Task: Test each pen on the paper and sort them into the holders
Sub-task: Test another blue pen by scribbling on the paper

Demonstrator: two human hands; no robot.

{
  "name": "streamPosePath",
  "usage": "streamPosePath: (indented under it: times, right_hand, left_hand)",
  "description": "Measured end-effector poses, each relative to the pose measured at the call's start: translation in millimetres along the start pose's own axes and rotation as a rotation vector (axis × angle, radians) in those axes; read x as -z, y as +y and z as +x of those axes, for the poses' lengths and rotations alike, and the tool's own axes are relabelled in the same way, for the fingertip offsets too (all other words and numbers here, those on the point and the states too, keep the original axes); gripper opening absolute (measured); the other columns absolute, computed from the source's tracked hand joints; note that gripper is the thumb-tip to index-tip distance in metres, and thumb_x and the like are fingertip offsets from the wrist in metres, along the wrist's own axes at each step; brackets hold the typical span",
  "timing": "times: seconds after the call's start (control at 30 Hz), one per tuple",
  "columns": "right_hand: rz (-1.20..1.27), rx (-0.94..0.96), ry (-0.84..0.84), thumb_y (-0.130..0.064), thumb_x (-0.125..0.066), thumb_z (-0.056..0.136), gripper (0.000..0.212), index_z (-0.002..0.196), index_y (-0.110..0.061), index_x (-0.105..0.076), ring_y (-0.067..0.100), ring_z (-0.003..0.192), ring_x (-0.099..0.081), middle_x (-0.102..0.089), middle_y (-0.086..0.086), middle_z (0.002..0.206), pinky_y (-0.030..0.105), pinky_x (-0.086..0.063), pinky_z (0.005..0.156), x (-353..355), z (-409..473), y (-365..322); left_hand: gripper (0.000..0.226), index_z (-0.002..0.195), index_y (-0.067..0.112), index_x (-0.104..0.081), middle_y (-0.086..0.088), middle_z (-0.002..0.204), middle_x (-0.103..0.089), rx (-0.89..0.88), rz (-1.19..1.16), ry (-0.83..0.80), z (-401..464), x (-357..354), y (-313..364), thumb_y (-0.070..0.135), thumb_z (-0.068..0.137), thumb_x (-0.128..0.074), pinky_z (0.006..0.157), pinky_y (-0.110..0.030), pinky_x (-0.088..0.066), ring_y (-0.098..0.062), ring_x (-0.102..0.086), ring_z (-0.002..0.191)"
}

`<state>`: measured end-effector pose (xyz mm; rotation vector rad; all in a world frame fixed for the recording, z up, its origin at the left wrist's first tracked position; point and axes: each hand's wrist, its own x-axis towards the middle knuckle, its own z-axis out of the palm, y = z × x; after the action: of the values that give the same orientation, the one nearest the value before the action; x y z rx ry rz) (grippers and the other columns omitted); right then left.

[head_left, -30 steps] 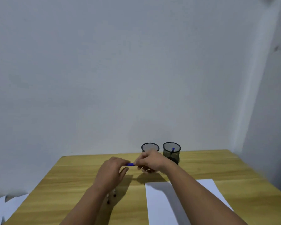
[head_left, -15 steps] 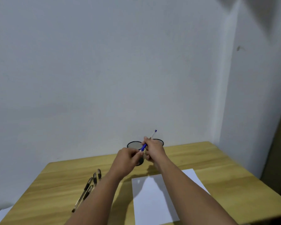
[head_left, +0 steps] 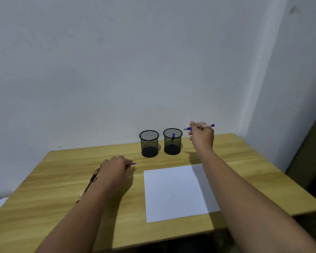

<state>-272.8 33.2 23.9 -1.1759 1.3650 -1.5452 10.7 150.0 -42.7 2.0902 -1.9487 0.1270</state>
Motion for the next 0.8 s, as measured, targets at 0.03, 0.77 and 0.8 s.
streamPosePath:
  times: [0.03,0.77,0.8]
  right_hand:
    - [-0.059,0.057,-0.039,-0.031,-0.061,0.106,0.025,0.088,-0.015,-0.069,0.015,0.059,-0.062,-0.072,-0.003,0.068,0.034,-0.054,0.064,-3.5,-6.0,13.0]
    - [-0.882,0.629,-0.372,-0.041,-0.072,0.100,0.036,0.130,-0.021,-0.069,0.025,0.104,-0.072,-0.078,-0.001,0.114,0.040,-0.055,0.091,4.6,-87.8,114.0]
    - [-0.855,0.635,-0.339,-0.046,-0.070,0.099,0.033,0.121,-0.022,-0.073,0.024,0.098,-0.071,-0.078,-0.002,0.107,0.042,-0.057,0.087,3.2,-87.7,111.7]
  left_hand:
    - [0.036,0.102,0.034,-0.075,0.007,0.095,-0.062,-0.006,0.072,0.036,-0.2,-8.5,4.1,0.047,0.094,-0.043,0.082,-0.039,-0.045,-0.022,-0.059,0.094]
    - [0.061,0.149,0.021,-0.050,0.006,0.158,-0.041,-0.218,-0.189,-0.088,-37.4,-46.0,24.6,0.055,0.099,-0.051,0.107,-0.033,-0.042,-0.013,-0.038,0.144]
    - [0.060,0.148,0.020,-0.051,0.005,0.158,-0.042,-0.221,-0.203,-0.074,-38.0,-46.9,25.1,0.054,0.098,-0.053,0.108,-0.032,-0.041,-0.014,-0.038,0.144]
